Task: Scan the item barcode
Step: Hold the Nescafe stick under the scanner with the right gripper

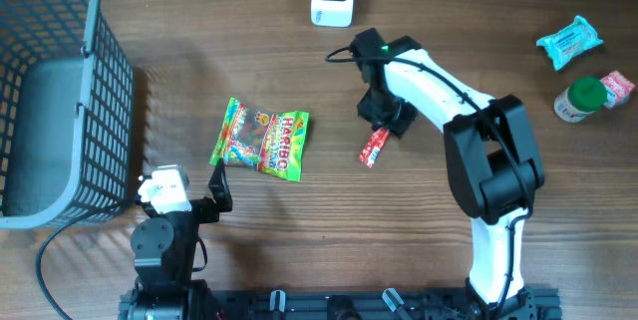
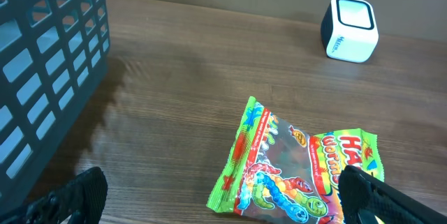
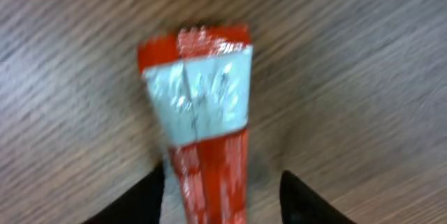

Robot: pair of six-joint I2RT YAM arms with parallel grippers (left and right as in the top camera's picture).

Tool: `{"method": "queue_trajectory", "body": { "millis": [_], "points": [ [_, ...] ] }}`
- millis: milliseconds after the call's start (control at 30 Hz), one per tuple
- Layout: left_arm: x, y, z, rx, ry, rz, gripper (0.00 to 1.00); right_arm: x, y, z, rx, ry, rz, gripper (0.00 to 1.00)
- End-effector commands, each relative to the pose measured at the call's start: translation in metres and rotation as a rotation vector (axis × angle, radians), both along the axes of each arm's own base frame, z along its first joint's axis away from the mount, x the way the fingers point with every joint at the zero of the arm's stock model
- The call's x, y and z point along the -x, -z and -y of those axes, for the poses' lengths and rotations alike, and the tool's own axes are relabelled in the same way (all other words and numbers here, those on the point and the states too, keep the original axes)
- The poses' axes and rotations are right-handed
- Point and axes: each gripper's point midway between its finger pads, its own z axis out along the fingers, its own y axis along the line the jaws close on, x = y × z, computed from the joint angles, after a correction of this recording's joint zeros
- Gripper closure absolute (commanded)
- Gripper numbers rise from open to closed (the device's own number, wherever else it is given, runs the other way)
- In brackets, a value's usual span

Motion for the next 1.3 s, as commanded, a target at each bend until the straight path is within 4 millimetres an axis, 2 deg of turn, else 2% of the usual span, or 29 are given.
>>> {"method": "queue_trajectory", "body": {
  "millis": [0,100,133,167,200,300,367,533,667,767,800,867,933,1100,1200,1267],
  "points": [
    [0.000,0.002,0.003,-0.011,0.020,-0.002,0.00,0.015,0.033,0.017,0.044,0.011,-0.103,0.67],
    [0.000,0.002,0.003,-0.011,0.020,-0.002,0.00,0.039,0.050,0.007,0.026,-0.012,-0.182,0.68],
    [0.000,0.002,0.003,-0.011,0.020,-0.002,0.00,0.046,0.052,0.005,0.027,-0.019,-0.202,0.71],
    [0.000,0.002,0.003,-0.011,0.020,-0.002,0.00,0.051,0.054,0.003,0.025,-0.023,-0.219,0.80],
    [0.000,0.002,0.003,-0.011,0.020,-0.002,0.00,0.052,0.053,0.000,0.007,-0.024,-0.227,0.95],
    [0.000,0.002,0.003,-0.011,0.020,-0.002,0.00,0.039,0.036,-0.012,-0.101,-0.041,-0.216,0.95],
    [0.000,0.002,0.003,-0.011,0.020,-0.002,0.00,0.024,0.014,-0.021,-0.177,-0.066,-0.175,0.96],
    [0.000,0.002,0.003,-0.011,0.020,-0.002,0.00,0.000,-0.065,-0.050,-0.390,-0.049,-0.048,0.96],
    [0.000,0.002,0.003,-0.011,0.020,-0.002,0.00,-0.020,-0.133,-0.054,-0.451,-0.014,0.176,0.96],
    [0.000,0.002,0.003,-0.011,0.020,-0.002,0.00,-0.033,-0.181,-0.051,-0.504,0.185,0.326,0.96],
    [0.000,0.002,0.003,-0.011,0.020,-0.002,0.00,-0.032,-0.196,-0.048,-0.525,0.335,0.349,0.96],
    [0.000,0.002,0.003,-0.011,0.020,-0.002,0.00,-0.028,-0.212,-0.047,-0.560,0.503,0.367,0.96],
    [0.000,0.002,0.003,-0.011,0.020,-0.002,0.00,-0.022,-0.220,-0.051,-0.586,0.608,0.351,0.96],
    [0.000,0.002,0.003,-0.011,0.020,-0.002,0.00,0.003,-0.211,-0.058,-0.549,0.770,0.249,0.96],
    [0.000,0.002,0.003,-0.010,0.020,-0.002,0.00,0.003,-0.210,-0.056,-0.541,0.769,0.254,0.96],
    [0.000,0.002,0.003,-0.011,0.020,-0.002,0.00,-0.010,-0.211,-0.045,-0.489,0.676,0.357,0.96]
  ]
}}
